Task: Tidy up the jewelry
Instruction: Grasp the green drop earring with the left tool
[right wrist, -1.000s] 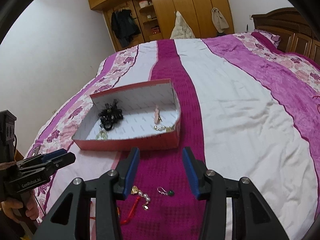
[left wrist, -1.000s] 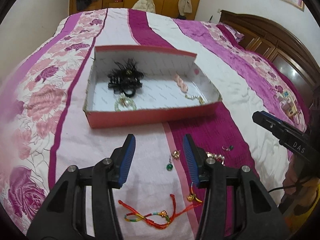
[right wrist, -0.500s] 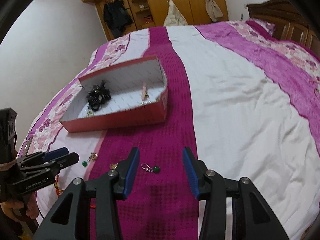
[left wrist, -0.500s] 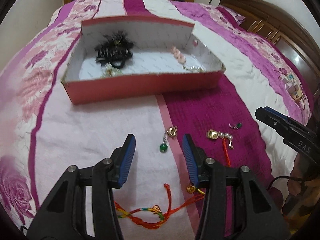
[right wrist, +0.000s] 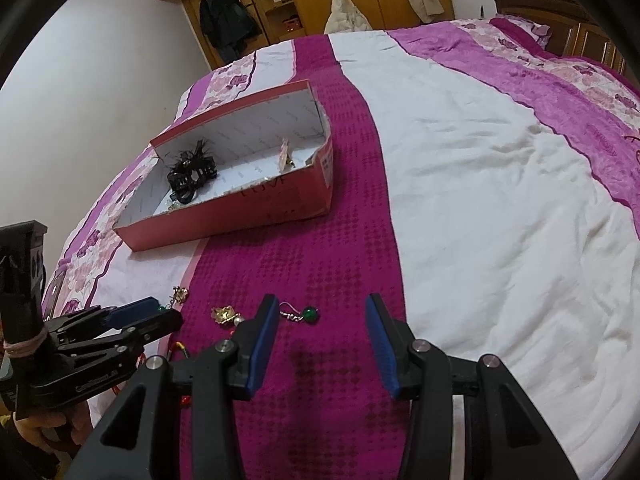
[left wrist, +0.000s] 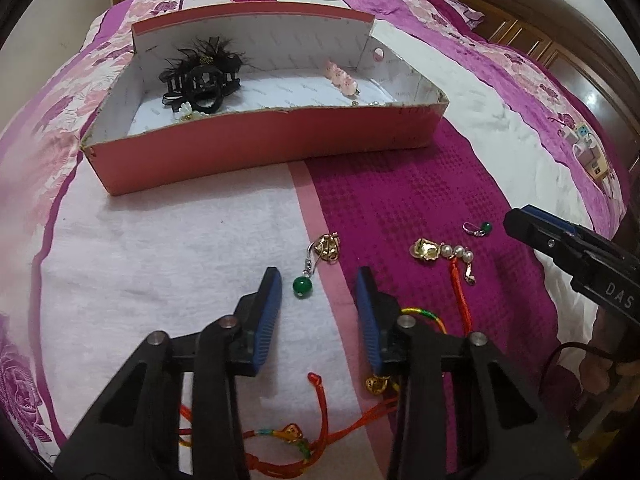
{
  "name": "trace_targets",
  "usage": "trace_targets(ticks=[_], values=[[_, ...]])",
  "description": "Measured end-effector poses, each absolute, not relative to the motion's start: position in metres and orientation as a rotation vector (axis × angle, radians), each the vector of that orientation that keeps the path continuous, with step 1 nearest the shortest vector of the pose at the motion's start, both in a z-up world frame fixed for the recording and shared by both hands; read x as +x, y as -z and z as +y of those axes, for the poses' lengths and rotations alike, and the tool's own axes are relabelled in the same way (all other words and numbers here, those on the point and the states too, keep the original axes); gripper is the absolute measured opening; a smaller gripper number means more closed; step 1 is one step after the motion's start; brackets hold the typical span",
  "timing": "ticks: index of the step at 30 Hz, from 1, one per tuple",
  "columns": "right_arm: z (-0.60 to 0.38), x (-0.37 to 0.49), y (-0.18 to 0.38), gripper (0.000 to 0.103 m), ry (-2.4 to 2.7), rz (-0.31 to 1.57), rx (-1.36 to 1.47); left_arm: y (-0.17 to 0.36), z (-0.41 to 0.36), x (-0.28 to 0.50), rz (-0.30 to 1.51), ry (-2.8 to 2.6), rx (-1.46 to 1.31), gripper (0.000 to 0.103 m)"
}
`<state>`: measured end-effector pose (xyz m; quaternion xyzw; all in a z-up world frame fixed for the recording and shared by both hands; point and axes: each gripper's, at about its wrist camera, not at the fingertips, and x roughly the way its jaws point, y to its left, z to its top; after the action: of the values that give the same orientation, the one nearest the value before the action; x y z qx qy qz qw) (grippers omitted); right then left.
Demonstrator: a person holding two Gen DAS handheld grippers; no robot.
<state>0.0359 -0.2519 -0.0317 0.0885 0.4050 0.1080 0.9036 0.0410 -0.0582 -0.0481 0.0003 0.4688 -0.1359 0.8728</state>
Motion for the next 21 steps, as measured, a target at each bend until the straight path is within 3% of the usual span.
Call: trace_targets(ticks=[5,21], values=[[-0.25,0.036,0.035,0.048,-0.231,0.844,0.184,0.051,-0.058,0.042,0.979,0.283,0.015,0.001],[-0.238,0.038,0.041,0.048,-0.258,0.868,0.163,0.022,-0.032,0.036,0.9,0.269,-0.065,0.001]])
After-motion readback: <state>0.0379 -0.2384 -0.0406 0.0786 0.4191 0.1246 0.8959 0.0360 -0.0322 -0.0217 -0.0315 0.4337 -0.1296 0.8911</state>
